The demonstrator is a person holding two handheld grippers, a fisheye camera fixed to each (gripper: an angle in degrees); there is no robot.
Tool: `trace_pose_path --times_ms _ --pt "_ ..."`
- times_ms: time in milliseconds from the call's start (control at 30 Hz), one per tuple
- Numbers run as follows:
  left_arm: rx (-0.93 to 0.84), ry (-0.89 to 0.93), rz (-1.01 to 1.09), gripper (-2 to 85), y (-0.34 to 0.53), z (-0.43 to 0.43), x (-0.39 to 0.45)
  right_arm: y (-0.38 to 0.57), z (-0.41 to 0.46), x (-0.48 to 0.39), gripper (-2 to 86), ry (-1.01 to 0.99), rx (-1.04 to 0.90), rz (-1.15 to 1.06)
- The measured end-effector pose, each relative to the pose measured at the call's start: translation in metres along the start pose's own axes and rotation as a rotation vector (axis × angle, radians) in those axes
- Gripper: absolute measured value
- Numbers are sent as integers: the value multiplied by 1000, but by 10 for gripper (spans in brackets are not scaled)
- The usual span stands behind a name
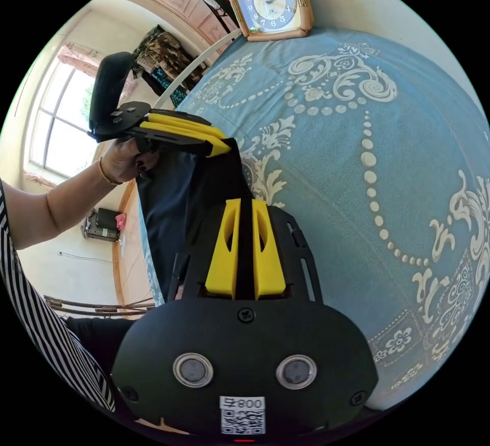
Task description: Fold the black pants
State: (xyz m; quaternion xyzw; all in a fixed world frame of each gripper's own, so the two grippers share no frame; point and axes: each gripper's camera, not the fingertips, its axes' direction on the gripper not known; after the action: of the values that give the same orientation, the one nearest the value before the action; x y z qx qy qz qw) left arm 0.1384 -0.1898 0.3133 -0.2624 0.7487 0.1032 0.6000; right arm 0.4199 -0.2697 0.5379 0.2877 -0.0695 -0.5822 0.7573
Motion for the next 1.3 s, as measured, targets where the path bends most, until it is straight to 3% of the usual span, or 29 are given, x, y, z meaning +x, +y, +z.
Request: trace_pose_path --times_ms 233,500,767,1000,1167,1300 --pt "78 -2 -6 23 25 10 -19 1 -8 -23 23 98 -11 -48" --pt "137 -7 -5 22 54 27 -37 19 -35 -35 83 -80 48 -38" --pt "146 -27 23 22 76 56 -55 30 -38 -57 27 -207 -40 -47" --pt "165 -37 -54 22 87 119 -92 48 -56 -105 8 54 -28 -82" --pt "206 -11 -136 19 100 155 -114 62 -67 -126 7 49 -23 -53" --pt "295 -24 -182 11 123 163 -117 86 -101 -141 4 157 61 34"
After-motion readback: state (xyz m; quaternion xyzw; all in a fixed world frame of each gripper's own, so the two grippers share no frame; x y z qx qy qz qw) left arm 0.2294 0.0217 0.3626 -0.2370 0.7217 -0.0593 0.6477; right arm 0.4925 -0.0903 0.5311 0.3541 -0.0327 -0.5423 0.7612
